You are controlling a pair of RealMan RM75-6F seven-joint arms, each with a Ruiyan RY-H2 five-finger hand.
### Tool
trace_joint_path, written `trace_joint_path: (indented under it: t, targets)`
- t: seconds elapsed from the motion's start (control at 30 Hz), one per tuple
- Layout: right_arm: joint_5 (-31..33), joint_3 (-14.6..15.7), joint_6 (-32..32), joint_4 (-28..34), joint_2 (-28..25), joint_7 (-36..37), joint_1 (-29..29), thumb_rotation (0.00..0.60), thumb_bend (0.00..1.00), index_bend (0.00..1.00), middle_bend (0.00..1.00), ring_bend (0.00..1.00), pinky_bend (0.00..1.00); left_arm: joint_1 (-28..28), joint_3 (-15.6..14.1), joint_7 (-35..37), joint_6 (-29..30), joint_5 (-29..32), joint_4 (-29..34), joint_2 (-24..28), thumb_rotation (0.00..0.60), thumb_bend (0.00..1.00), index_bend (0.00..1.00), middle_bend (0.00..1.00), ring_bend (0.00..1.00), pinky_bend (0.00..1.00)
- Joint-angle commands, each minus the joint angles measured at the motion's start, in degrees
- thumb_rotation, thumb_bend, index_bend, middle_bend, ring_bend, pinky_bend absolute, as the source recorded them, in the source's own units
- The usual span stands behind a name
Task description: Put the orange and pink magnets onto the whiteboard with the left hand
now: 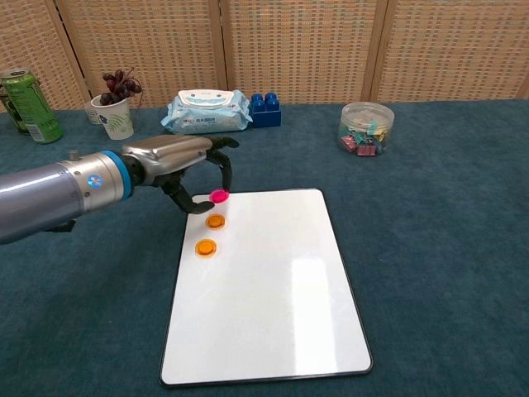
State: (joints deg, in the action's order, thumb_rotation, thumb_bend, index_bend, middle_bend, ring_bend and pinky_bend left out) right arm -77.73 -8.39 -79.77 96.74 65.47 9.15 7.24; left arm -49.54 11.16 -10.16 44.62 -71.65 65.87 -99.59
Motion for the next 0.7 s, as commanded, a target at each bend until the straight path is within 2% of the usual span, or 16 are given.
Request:
trace_joint_path:
  t: [0.03,0.4,0.47,0.53,0.6,0.7]
  targets:
    - [0.0,0.0,0.1,0.0,-0.1,0.1,0.0,0.600,0.26,0.00,0.00,0.00,0.00,-1.6,0.6,-2.5,-1.2,2.1,-0.1,-2.2,0.600,0.40,0.56,0.00,0.00,0.00]
    - [0.1,0.0,0.2,0.1,-0.2,0.4,0.0,0.600,0.26,0.00,0.00,0.00,0.00,-3.2,0.7,-4.9,-1.4,4.0,-0.6,-4.4,0.600,0.39,0.54,0.00,0.00,0.00]
    - [0.1,0.0,0.2,0.1,-0.2,0.4,0.0,0.600,0.26,0.00,0.00,0.00,0.00,-3.4,0.7,-4.9,-1.5,4.2,-0.8,-4.5,0.600,0.36,0.45,0.00,0.00,0.00]
    - [0.1,0.0,0.2,0.1,-0.2,0.4,0.0,0.600,0.26,0.00,0.00,0.00,0.00,-3.6,0.7,-4.9,-1.9,4.6,-0.8,-4.6,0.600,0.31,0.28,0.00,0.00,0.00]
    - [0.1,0.0,0.3,0.2,-0.2,0.4,0.0,0.600,0.26,0.00,0.00,0.00,0.00,-3.8,0.6,-5.0,-2.2,4.9,-0.8,-4.6,0.600,0.29,0.23,0.00,0.00,0.00]
    - [0.2,0.0,0.4,0.2,-0.3,0.4,0.1,0.600,0.26,0.00,0.00,0.00,0.00,-3.8,0.6,-5.3,-2.1,5.2,-0.5,-4.3,0.600,0.29,0.23,0.00,0.00,0.00]
